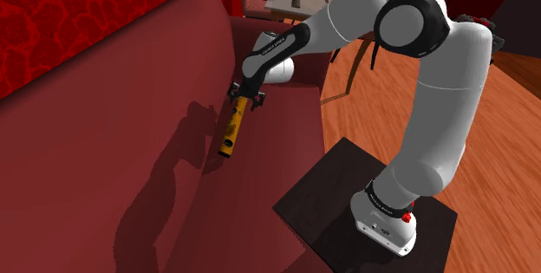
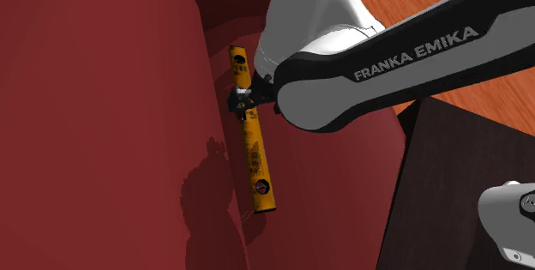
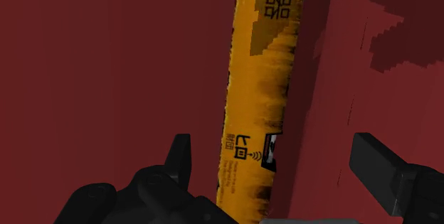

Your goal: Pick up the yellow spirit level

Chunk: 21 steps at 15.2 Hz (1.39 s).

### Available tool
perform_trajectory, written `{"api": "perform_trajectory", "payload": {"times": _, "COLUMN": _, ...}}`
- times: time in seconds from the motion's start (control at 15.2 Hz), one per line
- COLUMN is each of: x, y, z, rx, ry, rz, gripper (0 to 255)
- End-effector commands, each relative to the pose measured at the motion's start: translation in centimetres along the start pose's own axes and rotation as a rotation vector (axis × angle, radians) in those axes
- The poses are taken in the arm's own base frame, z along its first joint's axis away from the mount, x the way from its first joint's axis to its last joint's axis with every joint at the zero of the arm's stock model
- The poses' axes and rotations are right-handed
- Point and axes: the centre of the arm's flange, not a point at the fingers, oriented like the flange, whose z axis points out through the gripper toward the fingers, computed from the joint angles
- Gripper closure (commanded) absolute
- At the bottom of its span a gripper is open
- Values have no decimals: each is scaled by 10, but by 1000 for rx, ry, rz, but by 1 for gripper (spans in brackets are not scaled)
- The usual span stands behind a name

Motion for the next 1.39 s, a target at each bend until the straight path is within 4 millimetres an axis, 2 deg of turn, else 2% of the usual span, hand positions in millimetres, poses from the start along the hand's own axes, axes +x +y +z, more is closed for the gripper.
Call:
{"api": "perform_trajectory", "payload": {"times": 0.0, "x": 13, "y": -6, "z": 22, "rx": 8, "ry": 1, "rz": 39, "gripper": 0}}
{"api": "perform_trajectory", "payload": {"times": 0.07, "x": 19, "y": -8, "z": 33, "rx": 12, "ry": 2, "rz": 58, "gripper": 0}}
{"api": "perform_trajectory", "payload": {"times": 0.13, "x": 20, "y": -8, "z": 33, "rx": 12, "ry": 2, "rz": 58, "gripper": 0}}
{"api": "perform_trajectory", "payload": {"times": 0.59, "x": 21, "y": 3, "z": 72, "rx": 12, "ry": 2, "rz": 58, "gripper": 0}}
{"api": "perform_trajectory", "payload": {"times": 0.73, "x": 21, "y": 3, "z": 72, "rx": 12, "ry": 2, "rz": 58, "gripper": 0}}
{"api": "perform_trajectory", "payload": {"times": 0.79, "x": 21, "y": 3, "z": 72, "rx": 12, "ry": 2, "rz": 58, "gripper": 255}}
{"api": "perform_trajectory", "payload": {"times": 1.32, "x": 21, "y": 3, "z": 72, "rx": 12, "ry": 2, "rz": 59, "gripper": 255}}
